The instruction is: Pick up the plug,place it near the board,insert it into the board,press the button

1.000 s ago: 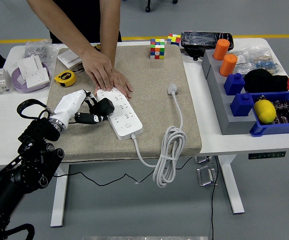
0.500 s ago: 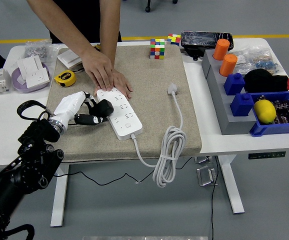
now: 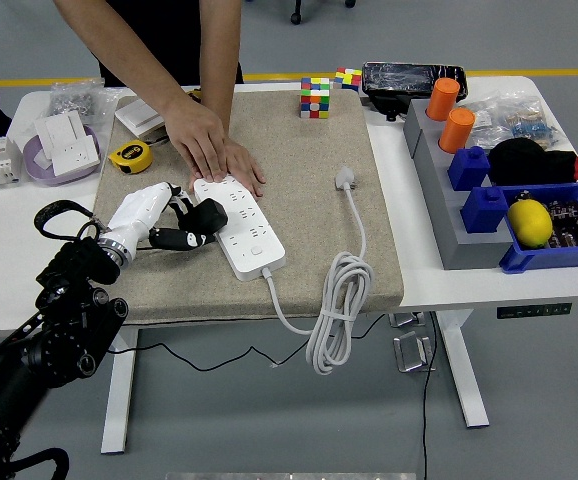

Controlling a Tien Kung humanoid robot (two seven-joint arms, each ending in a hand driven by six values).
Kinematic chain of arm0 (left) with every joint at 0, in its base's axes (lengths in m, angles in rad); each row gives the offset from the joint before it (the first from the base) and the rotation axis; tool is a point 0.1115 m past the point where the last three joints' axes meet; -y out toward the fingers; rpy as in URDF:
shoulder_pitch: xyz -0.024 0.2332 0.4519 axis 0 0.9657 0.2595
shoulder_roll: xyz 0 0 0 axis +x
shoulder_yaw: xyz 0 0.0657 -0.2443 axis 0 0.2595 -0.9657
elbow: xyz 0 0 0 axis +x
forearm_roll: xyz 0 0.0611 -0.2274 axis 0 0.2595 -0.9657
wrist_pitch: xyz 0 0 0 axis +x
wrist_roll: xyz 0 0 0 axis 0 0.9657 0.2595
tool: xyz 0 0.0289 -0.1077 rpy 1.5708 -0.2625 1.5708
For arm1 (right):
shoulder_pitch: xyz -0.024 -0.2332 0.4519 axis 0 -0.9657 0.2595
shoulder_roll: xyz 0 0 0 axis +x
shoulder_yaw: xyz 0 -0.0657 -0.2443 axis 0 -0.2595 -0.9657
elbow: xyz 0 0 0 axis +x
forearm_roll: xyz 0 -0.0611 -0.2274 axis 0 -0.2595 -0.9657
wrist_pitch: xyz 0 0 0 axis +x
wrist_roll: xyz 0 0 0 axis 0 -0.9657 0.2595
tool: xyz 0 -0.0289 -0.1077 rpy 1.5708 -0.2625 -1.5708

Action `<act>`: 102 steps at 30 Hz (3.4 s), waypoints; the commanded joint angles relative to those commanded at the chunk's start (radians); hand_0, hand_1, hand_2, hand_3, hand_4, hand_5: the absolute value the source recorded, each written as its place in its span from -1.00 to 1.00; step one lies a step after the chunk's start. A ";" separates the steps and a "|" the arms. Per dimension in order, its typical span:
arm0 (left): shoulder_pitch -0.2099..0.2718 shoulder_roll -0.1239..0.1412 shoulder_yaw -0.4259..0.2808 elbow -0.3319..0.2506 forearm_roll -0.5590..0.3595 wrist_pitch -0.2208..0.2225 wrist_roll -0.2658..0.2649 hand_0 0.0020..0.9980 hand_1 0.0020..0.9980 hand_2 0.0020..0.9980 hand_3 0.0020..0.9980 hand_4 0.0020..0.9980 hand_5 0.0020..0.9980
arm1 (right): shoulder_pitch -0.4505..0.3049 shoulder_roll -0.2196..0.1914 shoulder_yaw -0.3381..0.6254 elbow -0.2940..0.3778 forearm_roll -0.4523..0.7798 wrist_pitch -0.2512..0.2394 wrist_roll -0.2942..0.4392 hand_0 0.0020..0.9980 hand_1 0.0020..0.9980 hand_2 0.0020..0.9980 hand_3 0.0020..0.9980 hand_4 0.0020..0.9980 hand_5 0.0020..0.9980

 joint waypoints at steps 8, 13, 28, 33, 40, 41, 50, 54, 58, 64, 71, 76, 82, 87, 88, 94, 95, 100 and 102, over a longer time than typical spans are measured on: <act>-0.001 0.000 0.002 0.003 0.000 -0.016 -0.002 0.47 0.38 -0.12 -0.37 0.63 -0.35 | -0.001 0.001 0.002 0.000 0.002 0.000 0.000 0.72 0.72 0.66 0.67 1.00 1.00; 0.000 0.000 0.001 0.004 0.000 -0.021 -0.003 0.47 0.38 -0.12 -0.37 0.63 -0.35 | -0.001 0.000 0.001 -0.001 0.006 0.001 0.000 0.72 0.72 0.66 0.67 1.00 1.00; -0.003 0.000 -0.009 0.010 0.000 -0.038 -0.016 0.77 0.73 0.59 0.74 1.00 0.15 | 0.000 0.000 0.001 -0.001 0.012 0.004 -0.001 0.72 0.72 0.66 0.67 1.00 1.00; -0.006 0.000 -0.010 0.008 0.000 -0.036 -0.022 0.79 0.73 0.61 0.76 1.00 0.20 | 0.001 -0.001 0.002 -0.001 0.013 0.004 0.000 0.72 0.72 0.66 0.66 1.00 1.00; 0.016 0.000 -0.004 -0.059 0.000 -0.070 -0.024 0.83 0.83 0.70 0.78 1.00 0.45 | 0.001 0.001 0.006 -0.001 0.011 0.004 0.000 0.72 0.72 0.66 0.66 1.00 1.00; 0.023 0.000 -0.002 -0.076 0.000 -0.077 -0.023 0.83 0.83 0.70 0.78 1.00 0.45 | 0.001 0.001 0.007 -0.001 0.011 0.004 0.000 0.72 0.72 0.66 0.66 1.00 1.00; 0.151 0.000 0.007 -0.386 -0.267 -0.060 0.070 0.85 0.95 0.89 0.82 1.00 1.00 | -0.003 0.002 0.015 -0.002 0.010 0.004 0.000 0.72 0.72 0.66 0.66 1.00 1.00; 0.219 0.000 0.001 -0.542 -0.402 -0.014 0.124 0.85 0.95 0.89 0.82 1.00 1.00 | -0.004 0.003 0.018 -0.001 0.009 0.004 0.000 0.72 0.72 0.66 0.66 1.00 1.00; 0.279 0.000 -0.015 -0.636 -0.457 0.010 0.151 0.89 0.95 0.88 0.81 1.00 1.00 | -0.005 0.003 0.020 -0.001 0.007 0.004 0.000 0.72 0.72 0.66 0.66 1.00 1.00; 0.352 0.000 -0.023 -0.659 -0.452 0.009 0.179 0.93 0.95 0.86 0.80 1.00 1.00 | -0.009 0.003 0.019 -0.002 0.008 0.003 0.000 0.72 0.72 0.66 0.66 1.00 1.00; 0.379 0.000 -0.025 -0.617 -0.431 0.005 0.185 0.93 0.95 0.86 0.79 1.00 1.00 | -0.010 0.003 0.019 -0.002 0.008 0.003 0.000 0.72 0.72 0.66 0.66 1.00 1.00; 0.381 0.000 -0.021 -0.595 -0.416 -0.001 0.187 0.93 0.95 0.85 0.78 1.00 1.00 | -0.010 0.002 0.019 -0.002 0.009 0.002 0.000 0.72 0.72 0.66 0.66 1.00 1.00; 0.404 0.000 -0.005 -0.603 -0.406 -0.002 0.189 0.93 0.94 0.84 0.78 1.00 1.00 | -0.014 0.002 0.017 -0.003 0.011 0.002 -0.001 0.72 0.72 0.66 0.66 1.00 1.00; 0.426 0.000 0.023 -0.622 -0.408 0.002 0.189 0.94 0.93 0.83 0.78 1.00 1.00 | -0.014 0.003 0.019 -0.002 0.010 0.002 0.000 0.72 0.72 0.66 0.66 1.00 1.00; 0.428 0.000 0.027 -0.624 -0.407 0.004 0.188 0.94 0.93 0.83 0.78 1.00 1.00 | -0.013 0.003 0.020 -0.002 0.010 0.002 0.000 0.72 0.72 0.66 0.66 1.00 1.00; 0.426 0.000 0.048 -0.622 -0.404 0.003 0.189 0.94 0.93 0.82 0.77 1.00 1.00 | -0.010 0.001 0.020 -0.002 0.011 0.002 0.000 0.72 0.72 0.66 0.66 1.00 1.00; 0.425 0.000 0.051 -0.620 -0.404 0.003 0.189 0.94 0.93 0.82 0.77 1.00 1.00 | -0.009 0.001 0.021 -0.002 0.011 0.002 0.000 0.72 0.72 0.66 0.66 1.00 1.00; 0.416 0.000 0.069 -0.603 -0.403 0.000 0.191 0.94 0.92 0.82 0.77 1.00 1.00 | -0.010 0.001 0.021 -0.003 0.014 0.002 0.000 0.72 0.72 0.66 0.66 1.00 1.00; 0.413 0.000 0.073 -0.594 -0.402 0.000 0.191 0.94 0.92 0.82 0.77 1.00 1.00 | -0.010 0.002 0.023 -0.003 0.014 0.002 0.000 0.72 0.72 0.66 0.66 1.00 1.00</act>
